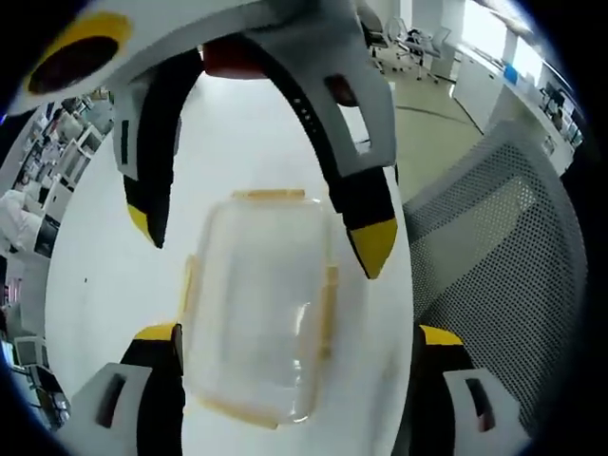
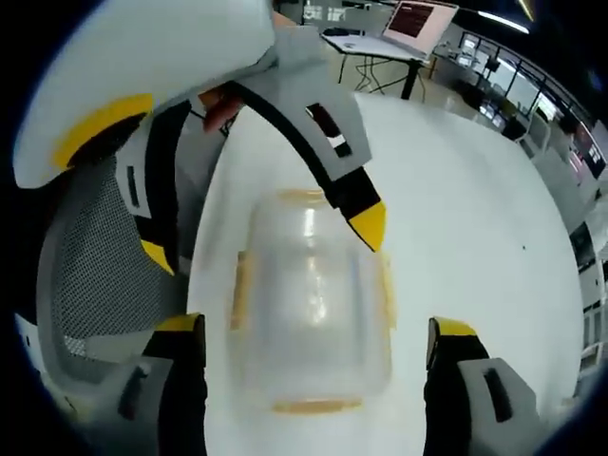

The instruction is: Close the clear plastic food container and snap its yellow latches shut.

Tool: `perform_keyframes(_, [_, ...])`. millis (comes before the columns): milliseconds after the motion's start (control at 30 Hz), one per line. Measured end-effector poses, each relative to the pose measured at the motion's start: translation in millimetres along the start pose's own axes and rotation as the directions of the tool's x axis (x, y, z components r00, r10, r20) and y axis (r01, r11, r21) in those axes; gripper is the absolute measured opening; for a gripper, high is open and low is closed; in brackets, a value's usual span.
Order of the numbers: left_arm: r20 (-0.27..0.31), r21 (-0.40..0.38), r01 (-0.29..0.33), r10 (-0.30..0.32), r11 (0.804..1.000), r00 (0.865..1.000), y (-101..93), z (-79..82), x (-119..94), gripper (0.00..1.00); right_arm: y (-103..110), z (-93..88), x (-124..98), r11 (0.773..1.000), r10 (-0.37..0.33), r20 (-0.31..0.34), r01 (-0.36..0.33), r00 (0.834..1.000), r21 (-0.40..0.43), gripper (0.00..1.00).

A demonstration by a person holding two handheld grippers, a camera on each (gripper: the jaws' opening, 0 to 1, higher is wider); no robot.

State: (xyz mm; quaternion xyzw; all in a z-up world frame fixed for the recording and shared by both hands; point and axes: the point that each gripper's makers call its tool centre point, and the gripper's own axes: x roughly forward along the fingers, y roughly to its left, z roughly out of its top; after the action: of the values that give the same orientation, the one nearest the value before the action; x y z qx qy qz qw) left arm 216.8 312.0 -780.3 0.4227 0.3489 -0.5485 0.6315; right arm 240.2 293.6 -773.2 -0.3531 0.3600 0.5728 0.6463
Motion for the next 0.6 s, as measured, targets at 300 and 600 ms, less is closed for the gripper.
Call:
perform_keyframes(300, [-0.026, -0.011, 0.009, -0.010, 1.000, 1.000, 6.1, -7.7, 2, 0.99, 3, -10.6, 2, 1.000, -0.014, -0.046, 0.013, 0.999, -0.022, 0.99])
perform_keyframes(600, [-0.059, -0.010, 0.017, -0.017, 1.000, 0.998, 14.8, -18.3, 4, 0.99, 0, -20.5, 3, 0.998, -0.040, -0.080, 0.037, 0.996, -0.043, 0.98])
